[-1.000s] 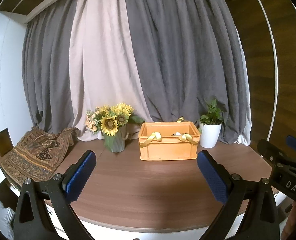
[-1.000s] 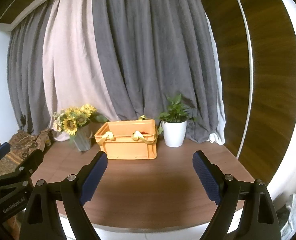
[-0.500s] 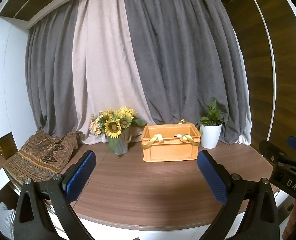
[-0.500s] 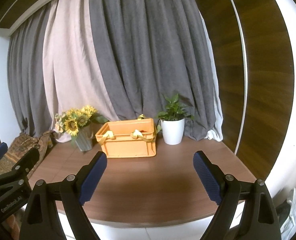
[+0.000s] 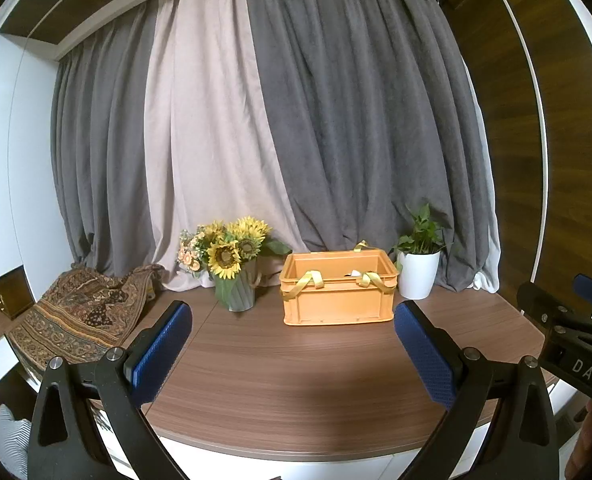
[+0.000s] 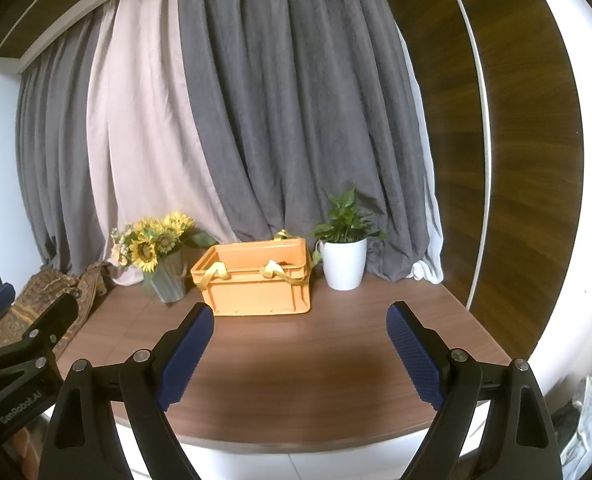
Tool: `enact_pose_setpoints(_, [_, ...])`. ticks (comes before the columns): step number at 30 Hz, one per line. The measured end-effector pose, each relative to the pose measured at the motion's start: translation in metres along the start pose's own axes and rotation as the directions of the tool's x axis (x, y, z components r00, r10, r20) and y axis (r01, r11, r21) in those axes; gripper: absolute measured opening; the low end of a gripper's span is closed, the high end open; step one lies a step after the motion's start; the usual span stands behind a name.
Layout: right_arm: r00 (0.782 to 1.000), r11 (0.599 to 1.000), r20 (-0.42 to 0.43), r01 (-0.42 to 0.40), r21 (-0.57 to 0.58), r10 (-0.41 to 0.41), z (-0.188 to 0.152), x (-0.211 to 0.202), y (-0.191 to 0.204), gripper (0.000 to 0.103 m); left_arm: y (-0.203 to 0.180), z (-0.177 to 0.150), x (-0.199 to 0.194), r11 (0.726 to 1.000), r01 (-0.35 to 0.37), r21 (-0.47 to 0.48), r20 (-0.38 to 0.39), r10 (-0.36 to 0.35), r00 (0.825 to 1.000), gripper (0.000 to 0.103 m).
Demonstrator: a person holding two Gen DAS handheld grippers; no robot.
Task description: Organize soft objects
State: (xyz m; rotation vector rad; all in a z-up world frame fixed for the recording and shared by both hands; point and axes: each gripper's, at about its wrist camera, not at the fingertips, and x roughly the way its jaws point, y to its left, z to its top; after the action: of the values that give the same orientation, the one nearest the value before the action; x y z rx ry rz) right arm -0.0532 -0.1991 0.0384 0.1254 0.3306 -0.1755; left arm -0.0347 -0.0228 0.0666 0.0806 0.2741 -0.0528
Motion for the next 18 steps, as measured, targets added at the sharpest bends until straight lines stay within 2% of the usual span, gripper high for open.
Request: enact_pose_setpoints(18, [1.000, 1.000, 0.001, 0.004, 0.002, -0.004, -0.0013, -0.0026, 0.0012, 0.089, -0.0010, -0.0019, -0.0012, 1.000, 0.005, -0.002, -0.002, -0.005, 1.000, 0.103])
